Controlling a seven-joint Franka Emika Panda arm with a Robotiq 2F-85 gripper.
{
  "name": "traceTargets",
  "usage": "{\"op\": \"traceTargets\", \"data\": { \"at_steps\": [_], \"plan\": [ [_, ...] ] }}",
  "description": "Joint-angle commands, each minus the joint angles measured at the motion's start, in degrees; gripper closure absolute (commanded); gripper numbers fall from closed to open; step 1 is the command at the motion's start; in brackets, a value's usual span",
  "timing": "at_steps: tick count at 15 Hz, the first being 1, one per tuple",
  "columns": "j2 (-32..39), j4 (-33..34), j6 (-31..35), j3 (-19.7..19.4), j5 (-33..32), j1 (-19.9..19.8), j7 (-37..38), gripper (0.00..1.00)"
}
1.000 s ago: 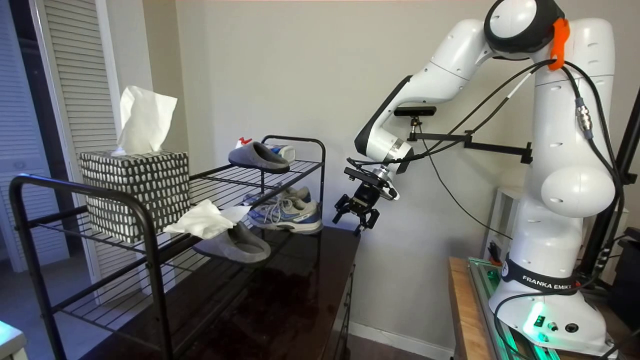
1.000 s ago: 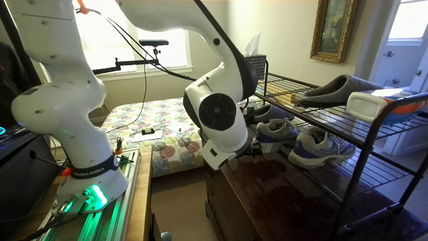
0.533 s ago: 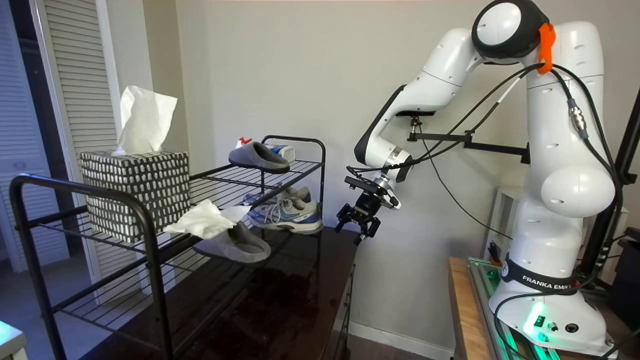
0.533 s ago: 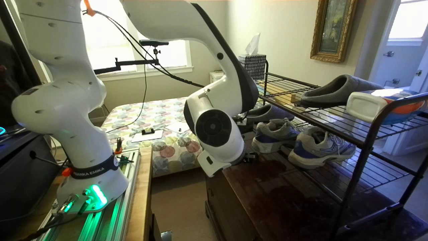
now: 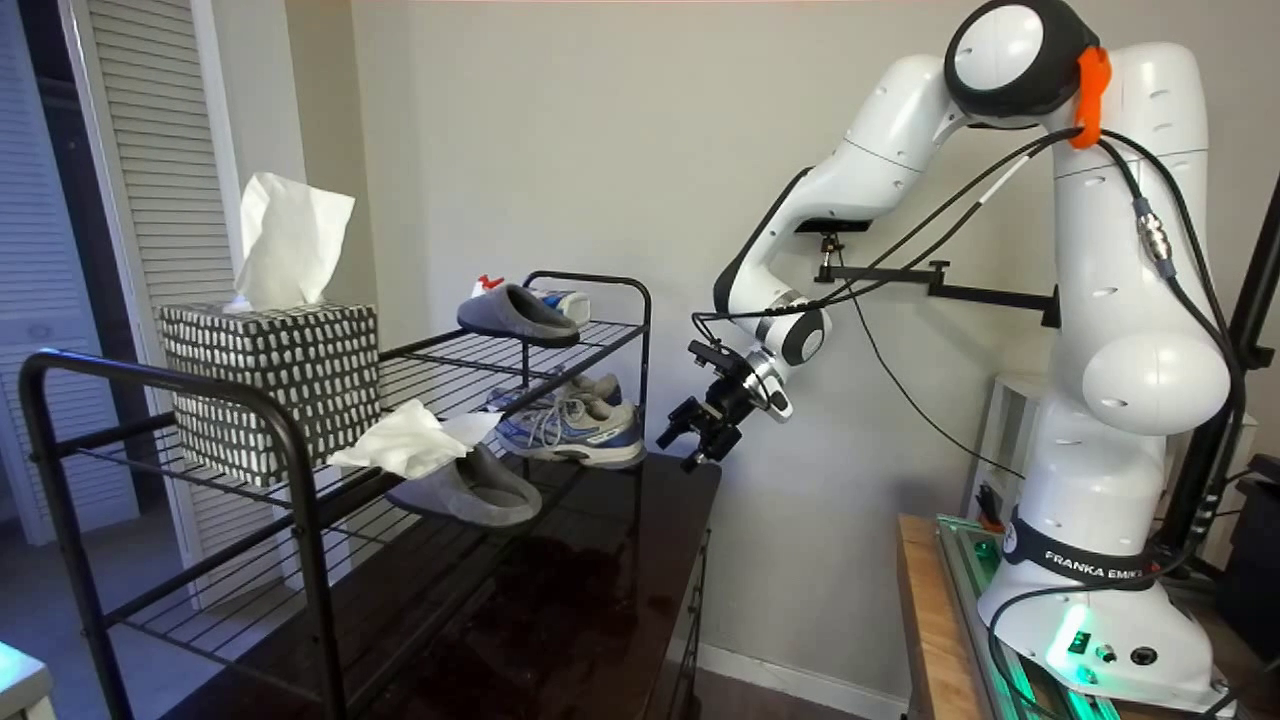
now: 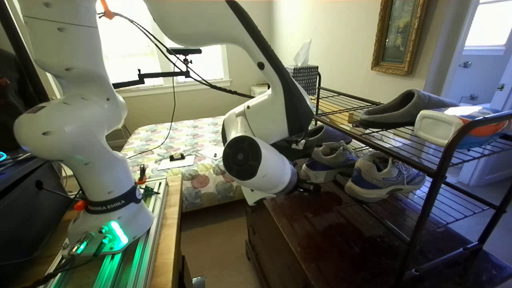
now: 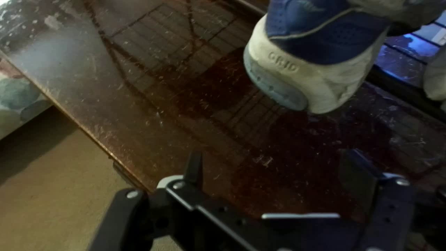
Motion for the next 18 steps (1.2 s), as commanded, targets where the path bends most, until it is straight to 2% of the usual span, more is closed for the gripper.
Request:
{"op": "traceTargets", "data": {
  "at_steps": [1, 4, 6, 9, 12, 14, 18],
  "plan": [
    [-0.6, -0.6, -1.9, 0.3, 7.5, 0.1, 1.4, 0.0],
    [0.1, -1.4, -3.6, 0.7, 7.1, 0.7, 2.9, 0.0],
    [0.1, -2.0, -7.6, 0.7, 5.5, 0.5, 2.3, 0.0],
    [0.2, -2.2, -13.6, 0.7, 7.9, 0.0, 0.6, 0.0],
    [0.5, -2.1, -15.9, 0.7, 11.5, 0.2, -1.2, 0.0],
    [0.7, -2.0, -15.1, 0.9, 14.9, 0.7, -2.9, 0.0],
    [0.1, -2.8, -12.9, 0.8, 29.0, 0.6, -7.0, 0.0]
  ]
}}
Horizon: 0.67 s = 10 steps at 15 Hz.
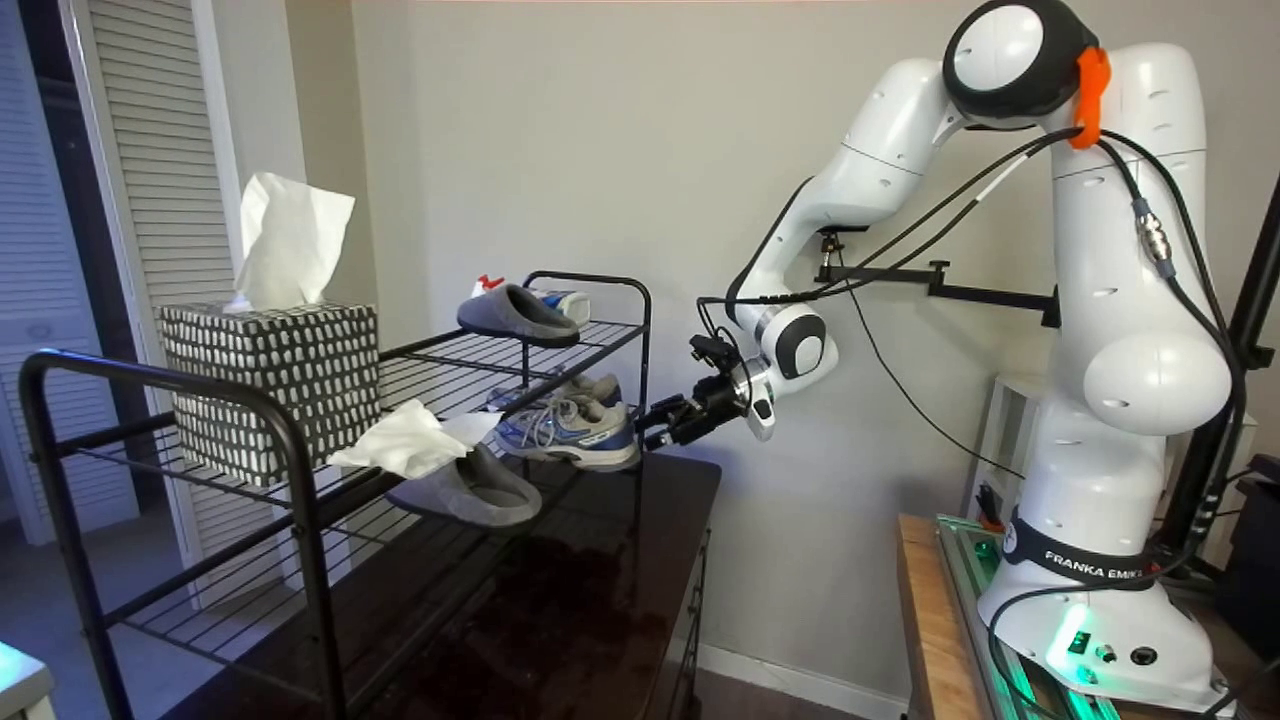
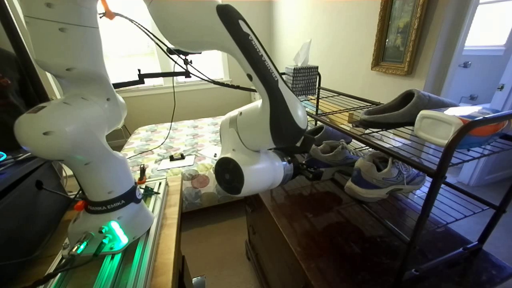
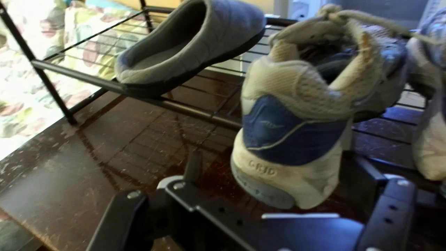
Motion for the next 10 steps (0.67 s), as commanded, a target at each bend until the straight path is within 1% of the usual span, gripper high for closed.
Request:
{"op": "traceTargets", "data": {
  "at_steps": [1, 3, 7, 9, 10],
  "plan": [
    [0.3, -0.9, 1.2, 0.5, 10.0, 0.5, -4.2, 0.0],
    [1.3, -0.7, 1.3, 1.0, 10.0, 0.9, -2.8, 0.0],
    [2.8, -0.9, 0.9, 2.0, 5.5, 1.5, 1.2, 0.0],
    [3.1, -1.1, 0.2, 2.3, 6.3, 1.6, 1.1, 0.0],
    [3.0, -1.1, -0.1, 2.3, 8.2, 1.5, -0.1, 0.0]
  ]
}}
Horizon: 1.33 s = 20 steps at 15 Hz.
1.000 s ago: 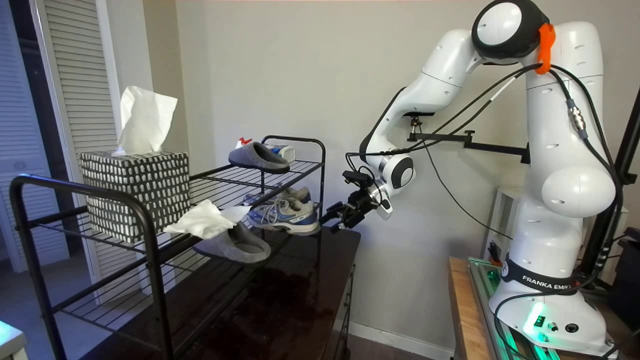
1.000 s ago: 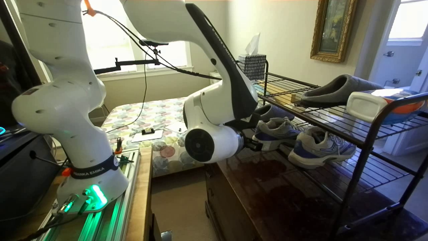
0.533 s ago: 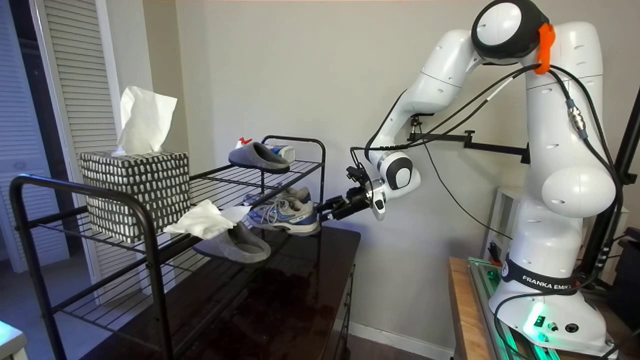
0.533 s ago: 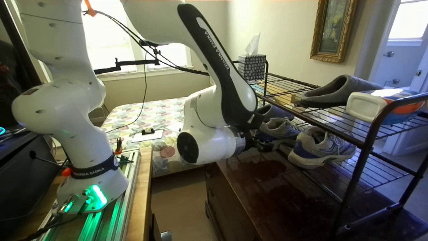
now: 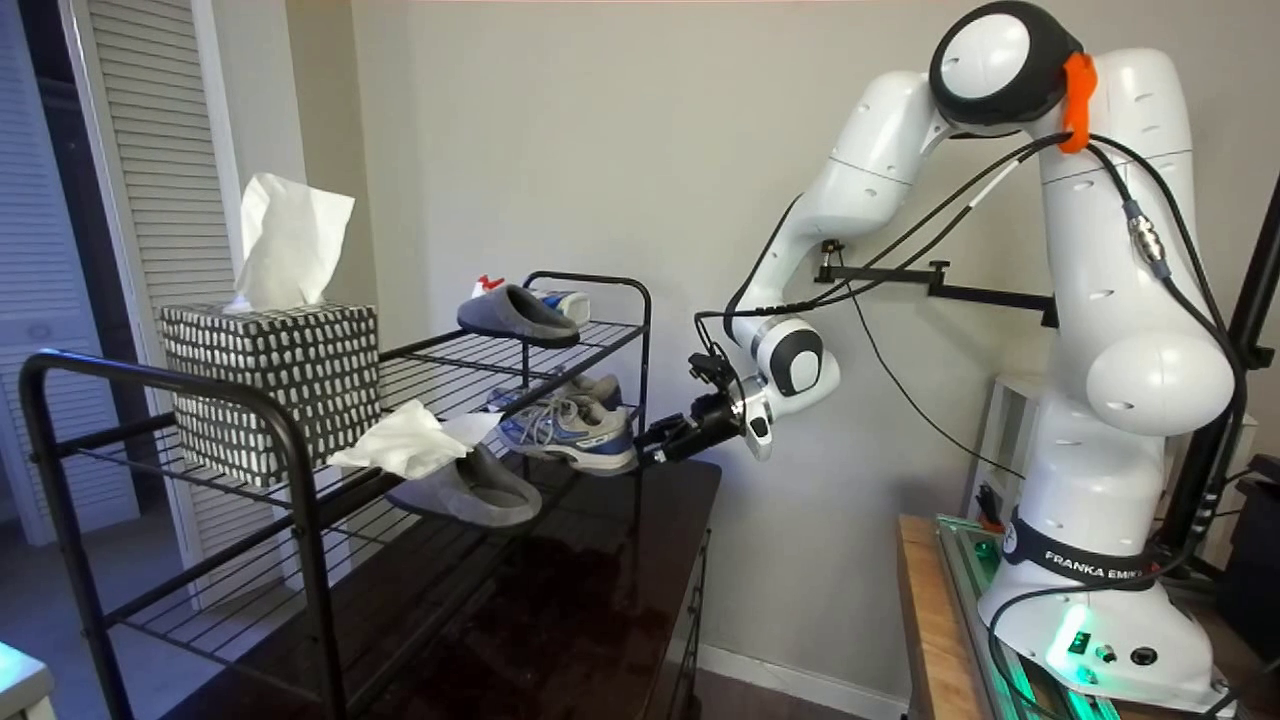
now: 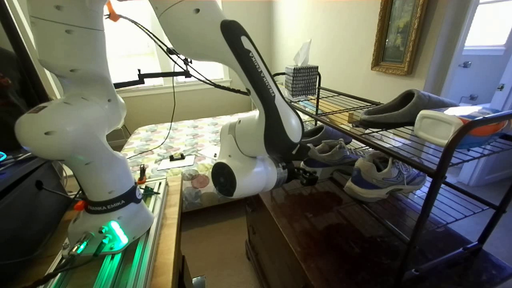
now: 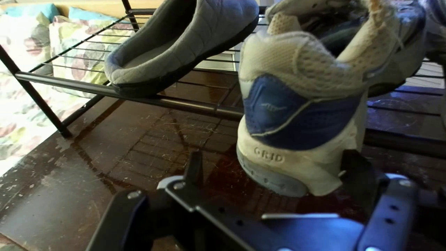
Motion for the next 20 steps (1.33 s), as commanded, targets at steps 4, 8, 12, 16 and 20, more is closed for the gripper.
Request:
{"op": "traceTargets", "data": {
  "at_steps": [4, 8, 12, 16, 20],
  "plan": [
    [0.1, 0.1, -0.6, -0.1, 1.9, 0.0, -0.1, 0.0],
    [0.0, 0.0, -0.9, -0.1, 3.9, -0.1, -0.5, 0.0],
    [-0.8, -0.7, -2.1, 0.1, 10.8, -0.3, -4.6, 0.0],
    [0.5, -0.1, -3.4, 1.3, 11.5, 0.6, -3.7, 0.0],
    [1.2, 0.3, -4.8, 2.7, 13.5, 1.2, -3.7, 0.0]
  ]
}}
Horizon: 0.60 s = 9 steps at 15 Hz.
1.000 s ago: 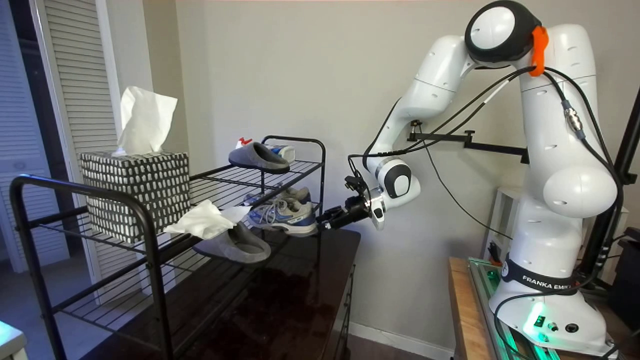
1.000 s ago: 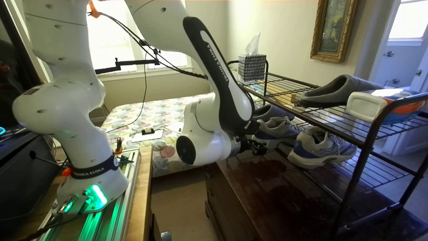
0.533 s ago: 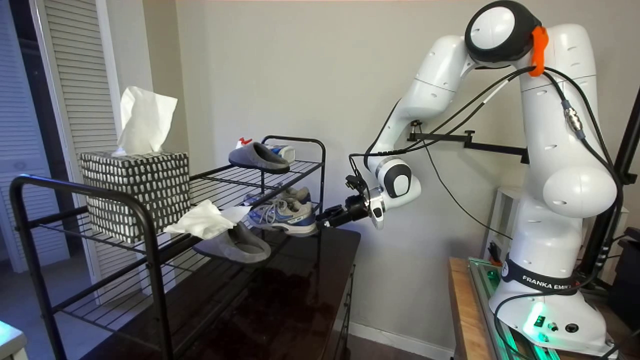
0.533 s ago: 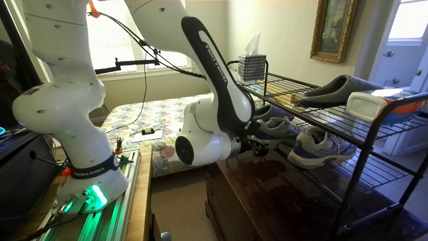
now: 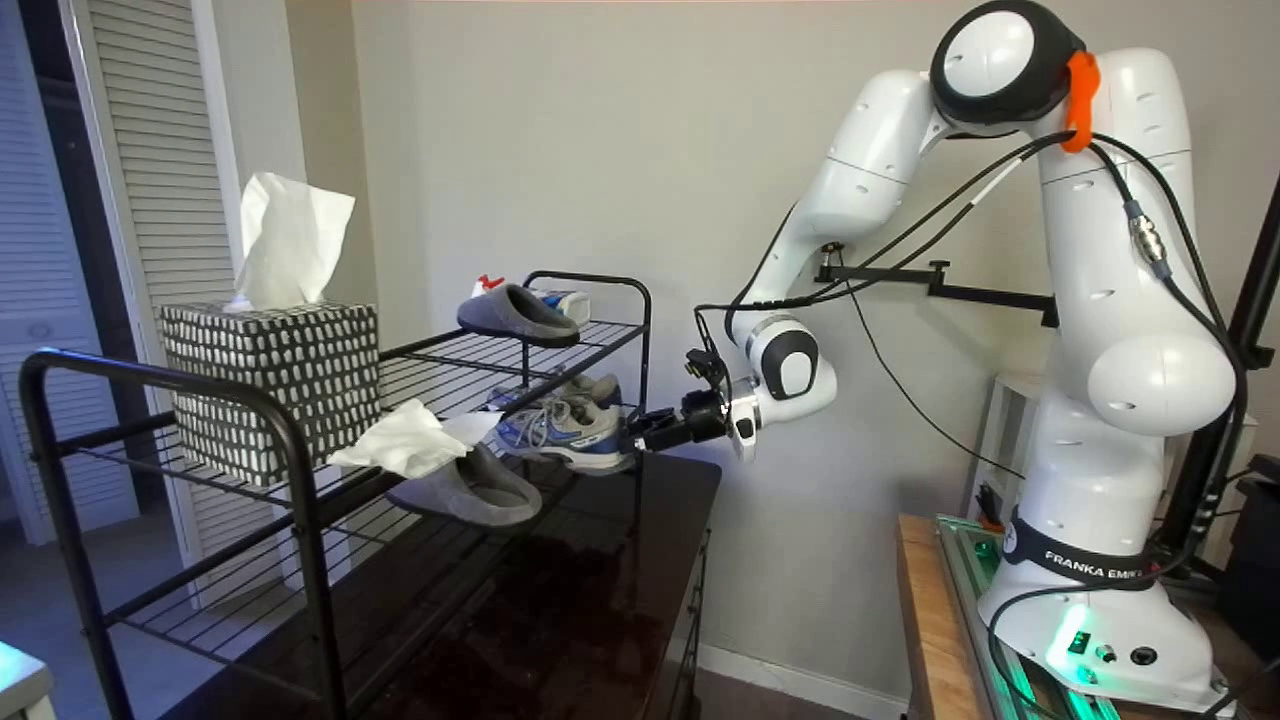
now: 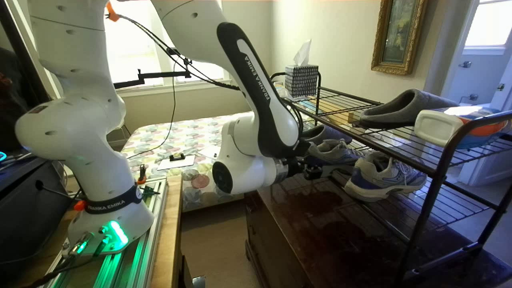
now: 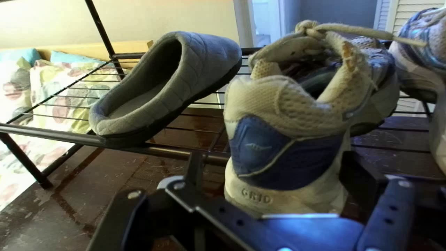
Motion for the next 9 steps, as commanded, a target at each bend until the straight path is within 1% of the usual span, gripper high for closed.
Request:
{"op": "traceTargets", "data": {
  "at_steps": [1, 3, 4, 5, 7, 9],
  "plan": [
    [1.2, 0.5, -1.8, 1.0, 3.8, 0.8, -1.3, 0.0],
    [1.5, 0.7, -2.1, 1.4, 6.9, 0.9, -2.4, 0.0],
    [1.5, 0.6, -2.5, 1.5, 8.6, 0.9, -3.1, 0.04],
    [1.6, 0.5, -3.0, 1.6, 10.6, 1.0, -4.4, 0.28],
    [1.8, 0.6, -3.7, 1.8, 14.2, 1.2, -6.2, 0.29],
    [1.9, 0.5, -4.2, 2.0, 16.5, 1.3, -7.6, 0.44]
  ]
}}
